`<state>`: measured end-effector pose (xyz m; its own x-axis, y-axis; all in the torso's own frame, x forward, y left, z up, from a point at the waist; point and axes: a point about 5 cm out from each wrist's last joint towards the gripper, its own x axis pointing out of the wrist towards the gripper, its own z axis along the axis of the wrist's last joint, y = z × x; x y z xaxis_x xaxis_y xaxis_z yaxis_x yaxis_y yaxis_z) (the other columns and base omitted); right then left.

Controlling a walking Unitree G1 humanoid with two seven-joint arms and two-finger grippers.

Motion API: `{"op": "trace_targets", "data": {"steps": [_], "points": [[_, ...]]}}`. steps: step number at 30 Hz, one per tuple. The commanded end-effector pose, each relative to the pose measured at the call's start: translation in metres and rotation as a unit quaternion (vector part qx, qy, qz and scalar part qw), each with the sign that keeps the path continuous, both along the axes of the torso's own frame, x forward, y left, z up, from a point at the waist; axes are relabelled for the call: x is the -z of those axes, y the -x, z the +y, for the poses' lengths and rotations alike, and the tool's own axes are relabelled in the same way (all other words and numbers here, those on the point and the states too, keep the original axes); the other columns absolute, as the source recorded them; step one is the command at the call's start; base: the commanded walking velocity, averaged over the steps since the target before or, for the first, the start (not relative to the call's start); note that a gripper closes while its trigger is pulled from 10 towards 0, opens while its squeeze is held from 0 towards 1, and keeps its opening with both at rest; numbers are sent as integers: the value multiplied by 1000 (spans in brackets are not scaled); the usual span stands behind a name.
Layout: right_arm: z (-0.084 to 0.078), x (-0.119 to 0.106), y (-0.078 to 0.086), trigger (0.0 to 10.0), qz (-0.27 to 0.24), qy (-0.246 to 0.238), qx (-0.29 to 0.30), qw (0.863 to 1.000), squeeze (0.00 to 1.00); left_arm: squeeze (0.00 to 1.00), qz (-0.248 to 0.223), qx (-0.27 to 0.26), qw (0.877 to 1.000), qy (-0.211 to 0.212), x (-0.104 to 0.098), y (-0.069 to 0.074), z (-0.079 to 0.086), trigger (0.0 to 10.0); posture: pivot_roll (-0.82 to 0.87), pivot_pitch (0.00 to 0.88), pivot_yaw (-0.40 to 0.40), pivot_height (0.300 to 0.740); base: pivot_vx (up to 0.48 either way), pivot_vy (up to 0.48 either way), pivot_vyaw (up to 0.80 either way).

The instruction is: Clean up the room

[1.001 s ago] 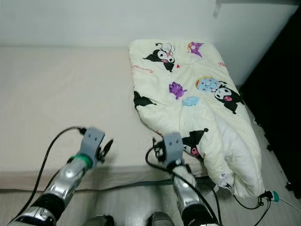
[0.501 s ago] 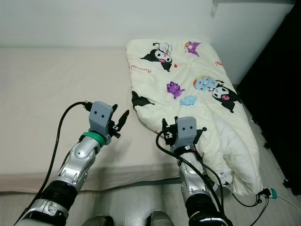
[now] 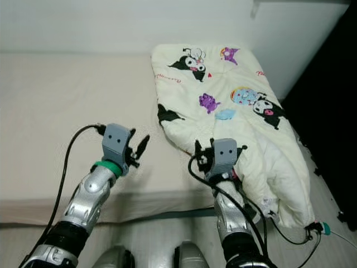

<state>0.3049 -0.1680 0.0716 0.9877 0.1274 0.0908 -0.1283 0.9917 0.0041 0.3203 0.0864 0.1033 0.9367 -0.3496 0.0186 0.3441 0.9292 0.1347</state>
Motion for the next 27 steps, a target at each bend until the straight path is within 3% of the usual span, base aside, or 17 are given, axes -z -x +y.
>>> {"op": "trace_targets", "data": {"steps": [1,18,21,22,25,27], "points": [[-2,6,4,10000,16,-2,3,1000,0,0,16,1,1000,0,6,3,0,10000,-63,0,43,620,0,0,0],[-5,-7,1,10000,-8,10,3,1000,0,0,24,-1,1000,-6,6,5,2,10000,-62,0,50,560,0,0,0],[-11,-21,-2,10000,-36,25,7,999,0,0,24,-2,1000,-6,5,5,2,10000,-61,0,50,550,0,0,0],[-19,-36,-6,10000,-65,44,18,997,0,0,25,-2,1000,-7,5,5,2,10000,-59,0,49,545,0,0,0],[-25,-46,-7,10000,-81,56,29,995,0,0,25,-2,1000,-7,5,5,2,10000,-59,0,49,545,0,0,0],[-50,-71,-6,10000,-124,71,78,987,0,0,26,-3,1000,-8,5,5,3,10000,-64,0,52,545,0,0,0]]}}
